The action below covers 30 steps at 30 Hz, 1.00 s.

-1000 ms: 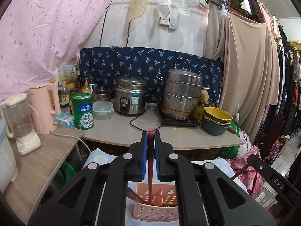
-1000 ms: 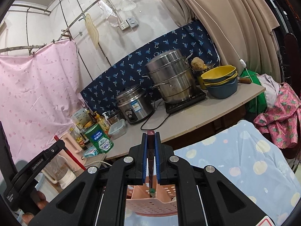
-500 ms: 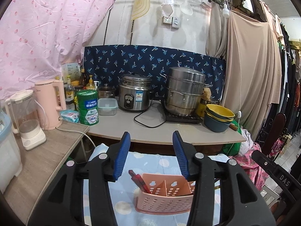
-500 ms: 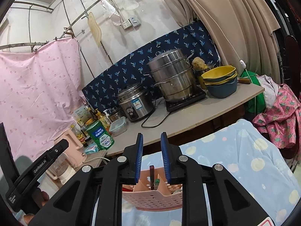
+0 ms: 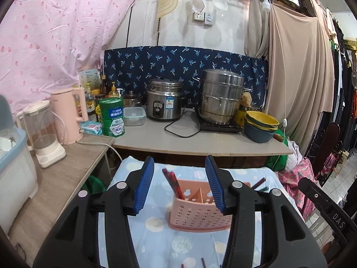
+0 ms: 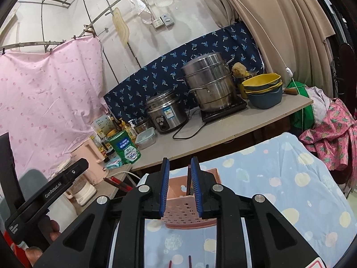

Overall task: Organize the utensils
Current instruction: 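Move both open tools back down over the remaining utensils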

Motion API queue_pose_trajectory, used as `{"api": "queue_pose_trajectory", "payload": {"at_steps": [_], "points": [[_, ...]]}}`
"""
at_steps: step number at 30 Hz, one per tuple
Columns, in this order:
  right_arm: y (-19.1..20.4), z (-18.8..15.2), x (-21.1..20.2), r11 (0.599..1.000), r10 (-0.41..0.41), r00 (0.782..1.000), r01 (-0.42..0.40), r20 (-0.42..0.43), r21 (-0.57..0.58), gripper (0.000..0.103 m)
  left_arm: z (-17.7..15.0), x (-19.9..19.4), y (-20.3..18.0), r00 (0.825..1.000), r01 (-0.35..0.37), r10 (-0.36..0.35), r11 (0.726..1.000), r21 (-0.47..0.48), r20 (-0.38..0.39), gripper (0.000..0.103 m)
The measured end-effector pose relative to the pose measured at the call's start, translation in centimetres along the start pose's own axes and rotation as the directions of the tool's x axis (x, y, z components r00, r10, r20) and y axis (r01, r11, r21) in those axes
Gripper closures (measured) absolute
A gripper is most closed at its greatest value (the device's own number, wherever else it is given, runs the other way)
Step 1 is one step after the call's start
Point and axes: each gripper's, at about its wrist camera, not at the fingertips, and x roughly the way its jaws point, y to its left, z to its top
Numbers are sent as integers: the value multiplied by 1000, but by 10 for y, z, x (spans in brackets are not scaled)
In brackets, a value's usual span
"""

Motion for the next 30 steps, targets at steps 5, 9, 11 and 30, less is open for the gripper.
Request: {"api": "queue_pose_trajectory", "payload": {"at_steps": [5, 9, 11, 30], "points": [[2, -22, -16, 1000, 4, 999, -4, -32, -7, 82, -20, -14, 2, 999, 2, -2, 1000, 6, -37, 58], [4, -45, -30, 1000, -1, 998, -1, -69, -28, 82, -43, -23, 3, 997, -1, 2, 1000, 11, -83, 58], [4, -57, -38, 999, -12, 996, 7, -87, -48, 82, -55, -27, 5, 994, -6, 7, 1000, 9, -108, 58], [-22, -200, -89, 988, -120, 929, 78, -349, -133, 82, -205, -54, 19, 924, -18, 2, 999, -37, -384, 57]]}}
